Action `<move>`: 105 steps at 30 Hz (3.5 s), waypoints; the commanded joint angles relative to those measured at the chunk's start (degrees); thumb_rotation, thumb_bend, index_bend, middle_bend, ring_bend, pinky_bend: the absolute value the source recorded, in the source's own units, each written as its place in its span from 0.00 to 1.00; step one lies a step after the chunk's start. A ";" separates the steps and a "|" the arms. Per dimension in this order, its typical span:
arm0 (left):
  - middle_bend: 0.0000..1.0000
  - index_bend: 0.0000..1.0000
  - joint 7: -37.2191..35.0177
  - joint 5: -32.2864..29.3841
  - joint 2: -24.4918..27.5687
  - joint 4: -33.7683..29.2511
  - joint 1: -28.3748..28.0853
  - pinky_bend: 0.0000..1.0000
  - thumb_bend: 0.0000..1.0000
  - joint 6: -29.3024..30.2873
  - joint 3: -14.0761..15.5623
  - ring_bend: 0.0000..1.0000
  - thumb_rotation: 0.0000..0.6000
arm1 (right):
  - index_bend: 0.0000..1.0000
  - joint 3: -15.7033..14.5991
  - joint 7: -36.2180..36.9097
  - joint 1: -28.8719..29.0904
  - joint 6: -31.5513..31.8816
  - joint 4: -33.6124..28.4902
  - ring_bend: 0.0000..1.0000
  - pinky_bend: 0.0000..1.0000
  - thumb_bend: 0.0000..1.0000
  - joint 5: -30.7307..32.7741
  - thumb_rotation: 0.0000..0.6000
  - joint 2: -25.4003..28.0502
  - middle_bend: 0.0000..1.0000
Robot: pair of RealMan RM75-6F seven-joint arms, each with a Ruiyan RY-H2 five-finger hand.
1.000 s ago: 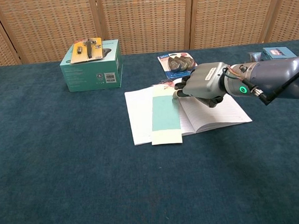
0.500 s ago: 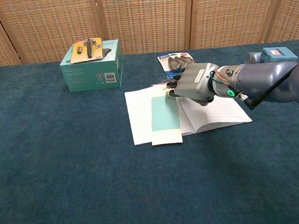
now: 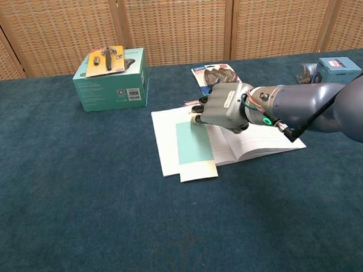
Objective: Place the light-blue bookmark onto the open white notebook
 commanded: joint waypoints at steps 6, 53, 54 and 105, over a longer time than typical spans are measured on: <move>0.00 0.00 -0.43 -0.02 0.12 0.12 0.10 0.00 0.00 0.12 -0.04 0.00 1.00 | 0.00 0.04 -0.93 0.42 0.79 -0.23 0.00 0.12 1.00 0.08 1.00 -0.21 0.00; 0.00 0.00 1.77 -0.40 -0.78 -0.20 -0.68 0.00 0.00 -0.75 0.27 0.00 1.00 | 0.00 -2.74 29.53 -10.64 -4.29 -13.70 0.00 0.12 1.00 -32.80 1.00 10.65 0.02; 0.00 0.00 1.82 -0.40 -0.78 -0.24 -0.67 0.00 0.00 -0.72 0.27 0.00 1.00 | 0.00 -2.69 29.48 -10.69 -4.47 -13.65 0.00 0.12 1.00 -32.70 1.00 10.68 0.02; 0.00 0.00 2.79 -0.14 -1.04 -0.77 -0.80 0.00 0.00 -0.47 0.60 0.00 1.00 | 0.00 -2.95 20.74 -14.90 -2.64 -11.67 0.00 0.12 1.00 -39.40 1.00 15.36 0.02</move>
